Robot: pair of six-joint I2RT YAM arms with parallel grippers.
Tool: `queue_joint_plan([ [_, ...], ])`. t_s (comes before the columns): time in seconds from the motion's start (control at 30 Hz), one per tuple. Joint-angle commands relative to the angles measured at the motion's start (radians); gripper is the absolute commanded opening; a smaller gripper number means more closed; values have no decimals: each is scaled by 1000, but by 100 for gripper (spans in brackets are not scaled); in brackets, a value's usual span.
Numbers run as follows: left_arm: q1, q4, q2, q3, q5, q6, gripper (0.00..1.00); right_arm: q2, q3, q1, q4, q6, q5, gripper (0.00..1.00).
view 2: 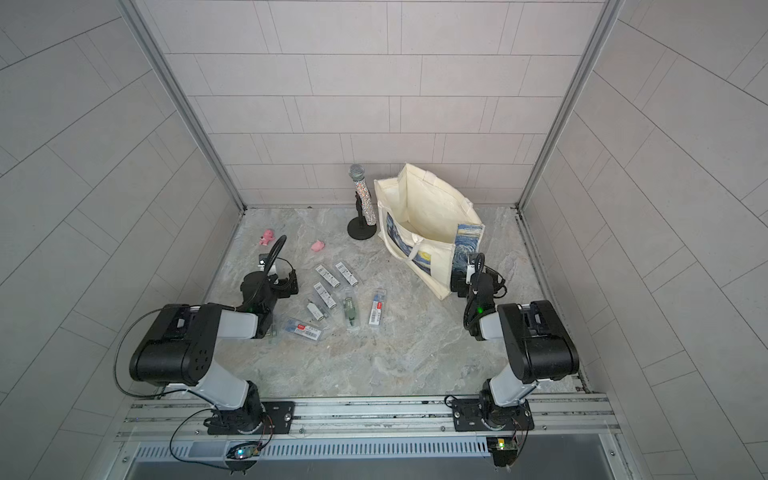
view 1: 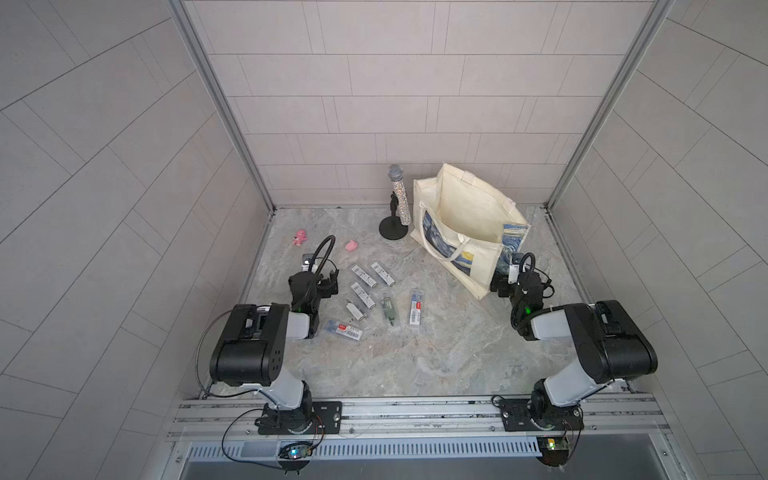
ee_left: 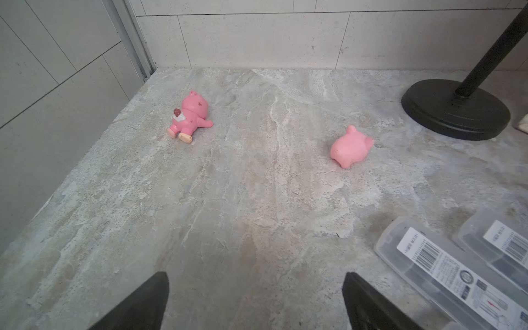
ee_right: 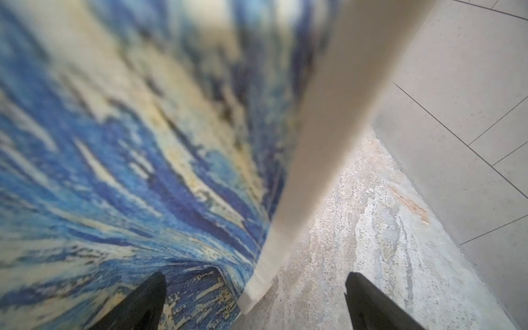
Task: Put the compass set into the canvas bag
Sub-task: Pick up the compass set at the center of the board.
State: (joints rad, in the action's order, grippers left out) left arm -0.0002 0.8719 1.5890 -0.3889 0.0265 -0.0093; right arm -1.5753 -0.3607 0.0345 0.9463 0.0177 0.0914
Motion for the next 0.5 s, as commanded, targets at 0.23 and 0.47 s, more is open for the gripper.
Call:
queue_joint_plan([
  [0.23,2,41,-3,-13,-1,-1,100,-3,-5,5,22,-13,11,100],
  [0.47,2,40,-3,-13,0,-1,100,-2,-5,4,22,-13,13,100],
])
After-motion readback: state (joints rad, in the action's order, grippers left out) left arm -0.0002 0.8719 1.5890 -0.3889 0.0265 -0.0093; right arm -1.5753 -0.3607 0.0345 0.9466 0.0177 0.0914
